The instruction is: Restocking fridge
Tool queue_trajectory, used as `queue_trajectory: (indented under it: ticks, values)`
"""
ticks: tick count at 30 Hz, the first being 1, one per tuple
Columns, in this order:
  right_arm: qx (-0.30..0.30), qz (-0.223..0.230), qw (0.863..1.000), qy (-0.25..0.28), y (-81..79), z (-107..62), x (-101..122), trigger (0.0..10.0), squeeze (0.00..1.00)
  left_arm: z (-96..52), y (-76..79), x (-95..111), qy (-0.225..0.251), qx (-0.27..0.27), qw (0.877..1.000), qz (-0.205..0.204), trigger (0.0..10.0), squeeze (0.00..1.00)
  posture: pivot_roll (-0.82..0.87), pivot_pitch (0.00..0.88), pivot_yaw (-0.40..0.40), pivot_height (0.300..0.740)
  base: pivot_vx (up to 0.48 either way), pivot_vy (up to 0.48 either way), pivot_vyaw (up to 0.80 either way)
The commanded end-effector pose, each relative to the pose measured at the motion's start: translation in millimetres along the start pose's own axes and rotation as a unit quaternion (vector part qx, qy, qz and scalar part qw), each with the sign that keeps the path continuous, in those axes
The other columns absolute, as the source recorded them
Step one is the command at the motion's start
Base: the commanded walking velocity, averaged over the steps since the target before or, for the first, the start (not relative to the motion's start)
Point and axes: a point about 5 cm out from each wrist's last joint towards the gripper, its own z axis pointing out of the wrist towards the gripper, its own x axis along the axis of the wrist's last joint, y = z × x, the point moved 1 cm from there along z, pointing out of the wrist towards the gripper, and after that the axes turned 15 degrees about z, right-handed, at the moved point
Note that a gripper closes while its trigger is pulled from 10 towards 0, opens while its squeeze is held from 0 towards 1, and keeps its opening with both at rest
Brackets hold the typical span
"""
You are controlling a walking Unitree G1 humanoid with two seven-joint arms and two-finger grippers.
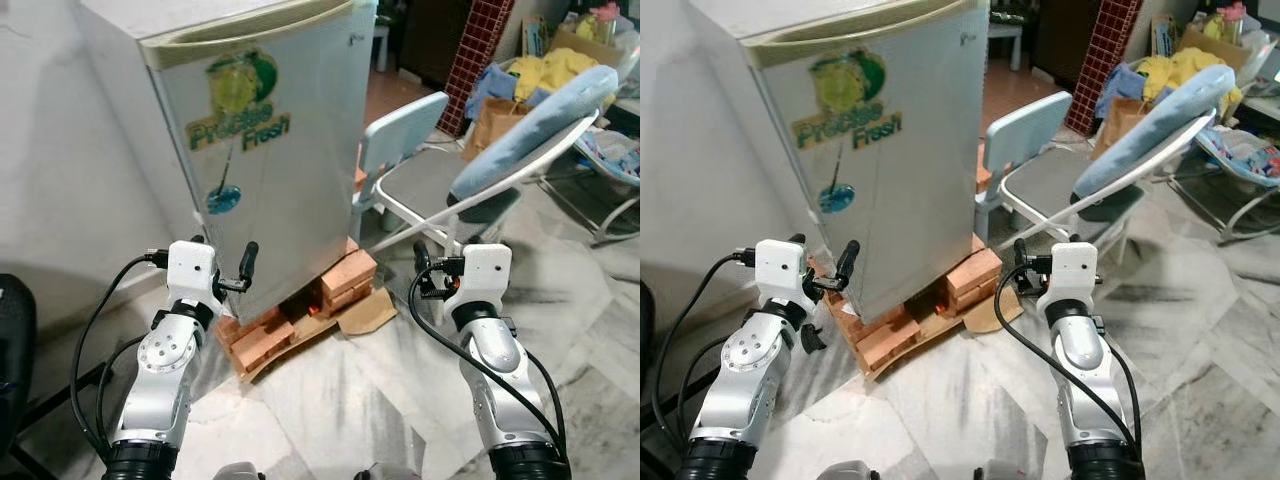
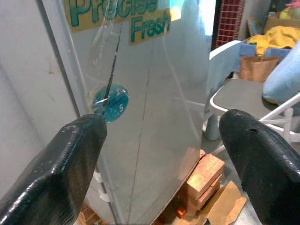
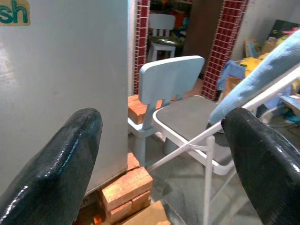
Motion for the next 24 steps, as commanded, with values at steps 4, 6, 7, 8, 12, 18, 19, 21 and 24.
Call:
queue_trajectory:
  ticks: [4, 6, 7, 8, 12, 18, 19, 21, 24]
  values:
    - [0.001, 0.002, 1.000, 0.004, -2.8, 0.0, 2.5, 10.0, 0.00, -0.4, -1.3, 3.3, 0.008, -0.004, 1.000, 0.012, 10.0, 0.00, 0.01, 0.000, 0.000, 0.740, 0.000, 0.480, -0.80]
    - [0.002, 0.001, 1.000, 0.004, -2.9, 0.0, 2.4, 10.0, 0.00, -0.3, -1.0, 3.6, 0.008, -0.004, 1.000, 0.011, 10.0, 0.00, 0.01, 0.000, 0.000, 0.740, 0.000, 0.480, -0.80]
    - [0.002, 0.001, 1.000, 0.004, -2.9, 0.0, 2.4, 10.0, 0.00, -0.3, -0.9, 3.7, 0.008, -0.005, 1.000, 0.011, 10.0, 0.00, 0.01, 0.001, -0.001, 0.740, 0.000, 0.480, -0.80]
    - [0.002, 0.001, 1.000, 0.004, -2.9, 0.0, 2.6, 10.0, 0.00, -0.2, -0.7, 3.7, 0.008, -0.005, 1.000, 0.011, 10.0, 0.00, 0.01, 0.001, -0.001, 0.740, 0.000, 0.480, -0.80]
    - [0.003, 0.001, 1.000, 0.005, -2.8, 0.4, 3.3, 10.0, 0.00, -0.4, 2.8, 2.6, 0.008, -0.011, 1.000, 0.013, 10.0, 0.00, 0.01, 0.002, -0.002, 0.740, 0.000, 0.480, -0.57]
    - [0.005, 0.000, 1.000, 0.007, -3.1, 1.1, 4.7, 10.0, 0.00, 0.8, 4.3, 3.6, 0.011, -0.014, 1.000, 0.012, 10.0, 0.00, 0.01, 0.003, -0.005, 0.740, 0.000, 0.480, 0.00]
    - [0.005, -0.001, 1.000, 0.007, -3.0, 1.1, 4.7, 10.0, 0.00, 1.0, 3.9, 3.4, 0.011, -0.013, 1.000, 0.012, 10.0, 0.00, 0.01, 0.004, -0.006, 0.740, 0.000, 0.480, 0.00]
    - [0.005, -0.001, 1.000, 0.007, -2.9, 1.1, 4.8, 10.0, 0.00, 1.2, 3.5, 3.5, 0.011, -0.011, 1.000, 0.011, 10.0, 0.00, 0.01, 0.004, -0.006, 0.740, 0.000, 0.480, 0.00]
    - [0.005, -0.002, 1.000, 0.006, -2.5, 1.5, 5.1, 10.0, 0.00, 1.4, 2.9, 3.9, 0.013, -0.008, 1.000, 0.010, 10.0, 0.00, 0.01, 0.003, -0.008, 0.740, 0.000, 0.480, 0.00]
